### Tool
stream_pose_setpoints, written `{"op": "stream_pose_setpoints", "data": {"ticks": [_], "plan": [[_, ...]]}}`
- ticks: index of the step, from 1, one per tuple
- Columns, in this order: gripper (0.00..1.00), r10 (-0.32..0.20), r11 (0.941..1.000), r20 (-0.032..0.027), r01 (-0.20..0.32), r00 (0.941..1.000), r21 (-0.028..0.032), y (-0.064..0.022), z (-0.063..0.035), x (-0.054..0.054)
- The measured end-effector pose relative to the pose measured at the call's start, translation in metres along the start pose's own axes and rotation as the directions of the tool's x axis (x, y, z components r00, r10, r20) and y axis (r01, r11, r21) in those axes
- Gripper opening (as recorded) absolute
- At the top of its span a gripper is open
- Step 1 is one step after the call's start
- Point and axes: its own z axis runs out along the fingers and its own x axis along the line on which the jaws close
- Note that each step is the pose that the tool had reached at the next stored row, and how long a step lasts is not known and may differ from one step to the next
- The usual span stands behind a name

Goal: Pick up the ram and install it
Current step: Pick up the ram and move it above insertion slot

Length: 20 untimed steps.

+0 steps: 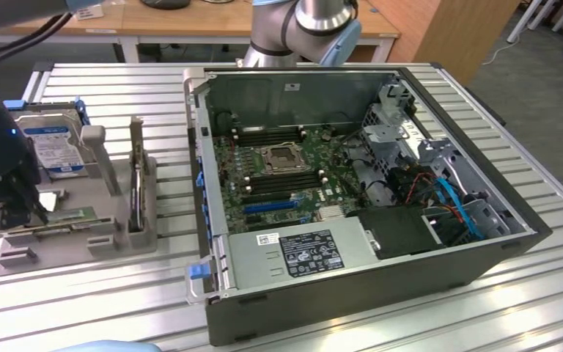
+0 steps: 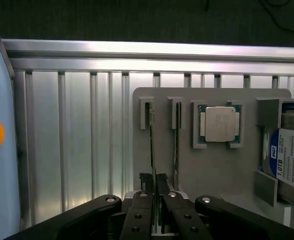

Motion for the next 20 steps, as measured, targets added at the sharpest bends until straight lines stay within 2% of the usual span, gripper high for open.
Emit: {"op": "stream_pose_setpoints", "data": {"ticks": [19, 20], "plan": [[0.14, 0.000, 1.0000, 0.0008, 0.000, 1.0000, 0.0000, 0.0003, -0.0454, -0.002], [0.14, 0.000, 1.0000, 0.0012, 0.000, 1.0000, 0.0000, 0.0004, -0.0557, -0.002]]}}
